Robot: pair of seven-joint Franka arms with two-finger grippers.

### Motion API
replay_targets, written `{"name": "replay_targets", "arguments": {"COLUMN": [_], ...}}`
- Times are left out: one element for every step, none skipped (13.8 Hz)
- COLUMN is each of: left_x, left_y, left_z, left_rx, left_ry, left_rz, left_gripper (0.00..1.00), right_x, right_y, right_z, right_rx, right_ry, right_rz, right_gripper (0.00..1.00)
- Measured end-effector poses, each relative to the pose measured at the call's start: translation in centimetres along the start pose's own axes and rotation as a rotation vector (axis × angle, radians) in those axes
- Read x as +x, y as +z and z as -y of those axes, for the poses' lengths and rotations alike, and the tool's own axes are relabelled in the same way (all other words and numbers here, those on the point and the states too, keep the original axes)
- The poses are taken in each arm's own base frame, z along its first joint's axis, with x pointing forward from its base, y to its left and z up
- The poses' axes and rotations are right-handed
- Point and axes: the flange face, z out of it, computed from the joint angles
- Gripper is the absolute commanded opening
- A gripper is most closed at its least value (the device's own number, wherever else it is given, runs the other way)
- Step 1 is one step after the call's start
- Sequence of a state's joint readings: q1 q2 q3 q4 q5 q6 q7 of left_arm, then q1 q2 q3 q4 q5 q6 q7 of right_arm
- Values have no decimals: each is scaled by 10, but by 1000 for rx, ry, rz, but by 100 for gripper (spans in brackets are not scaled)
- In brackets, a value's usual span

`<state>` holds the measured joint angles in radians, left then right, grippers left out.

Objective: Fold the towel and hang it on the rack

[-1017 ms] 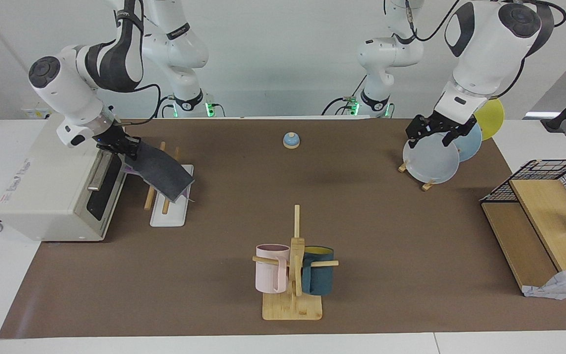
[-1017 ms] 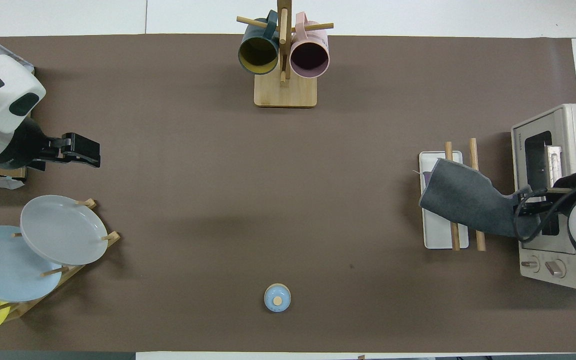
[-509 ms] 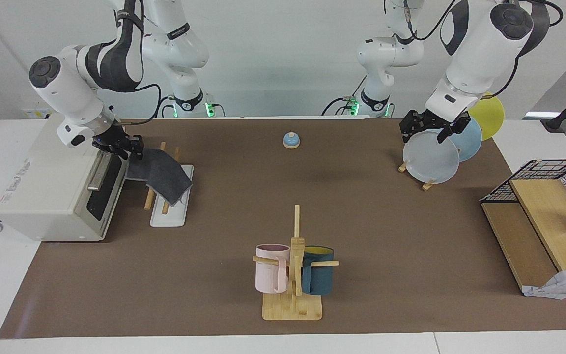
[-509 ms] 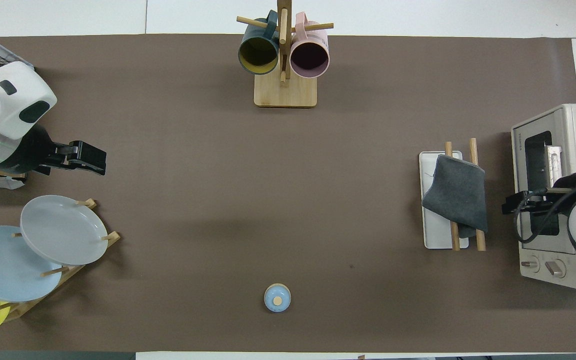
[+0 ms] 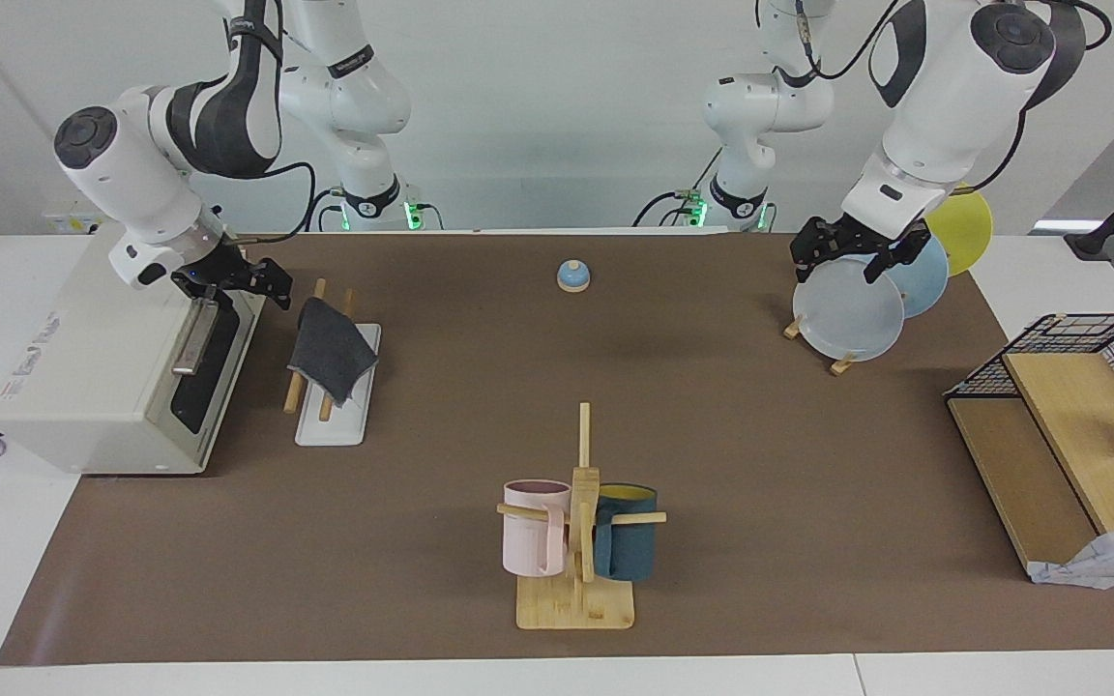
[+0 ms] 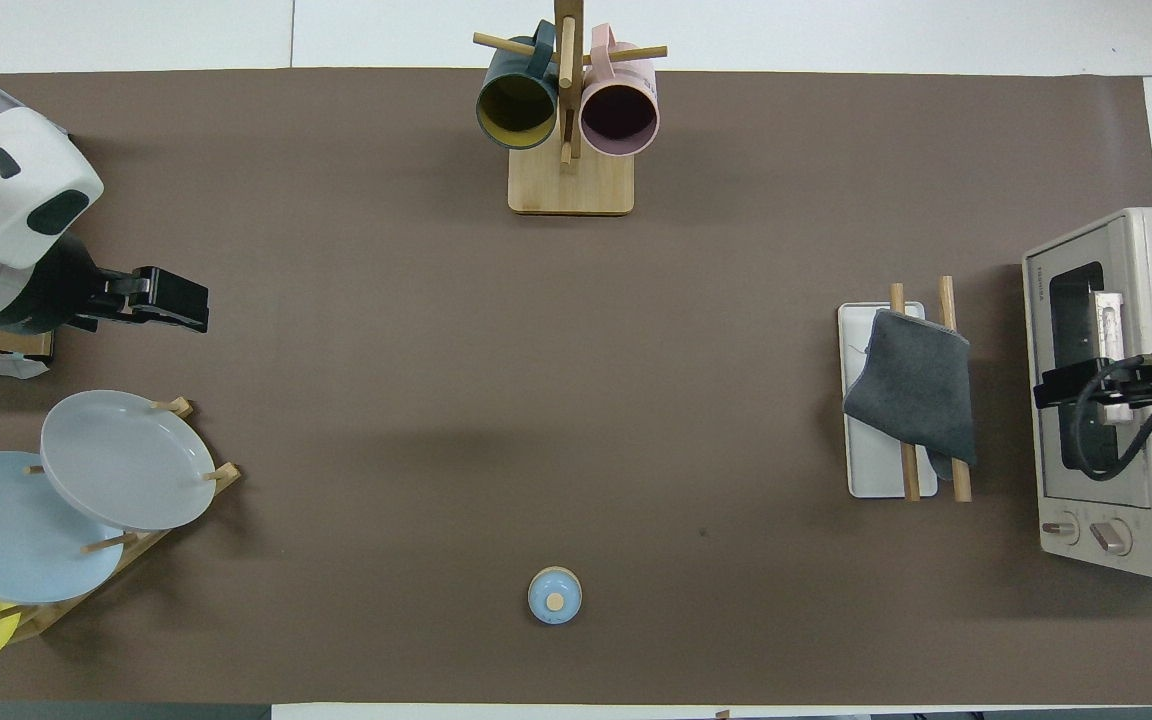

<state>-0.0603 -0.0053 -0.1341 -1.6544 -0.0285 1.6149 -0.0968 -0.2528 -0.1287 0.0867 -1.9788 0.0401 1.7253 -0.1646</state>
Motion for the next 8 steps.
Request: {"name": "replay_targets", "arguments": {"left_x": [0,0,-1,-2,-3,-3,-2,-2], "left_y": [-1,-3,-5,-7,-9,-9,-9,-9], "left_z": [0,0,0,1,1,3,6,8], "left_rx": [0,0,0,0,0,1,1,1], "left_ry": [-1,-1,-1,-1,-3,-6,-11,-15], "left_rz": [-4,-9,-14,-19,-22,-23,-24,-23], "left_gripper": [100,100,100,100,100,100,100,100], "right_x": [0,2,5,9,12,13,13,14], "right_y": [-17,-33,-46,-57,-66,-72,-75,-76], "right_z": [4,9,14,18,21,24,28,33], "right_rx": [-10,-21,-26,-27,-27,-25,-24,-28], "right_ry": [-11,-24,-36,-45,-51,-57,-66,-76], "right_rz": [6,13,17,16,16,25,45,63], "right_gripper": [100,100,100,100,100,100,100,100]}}
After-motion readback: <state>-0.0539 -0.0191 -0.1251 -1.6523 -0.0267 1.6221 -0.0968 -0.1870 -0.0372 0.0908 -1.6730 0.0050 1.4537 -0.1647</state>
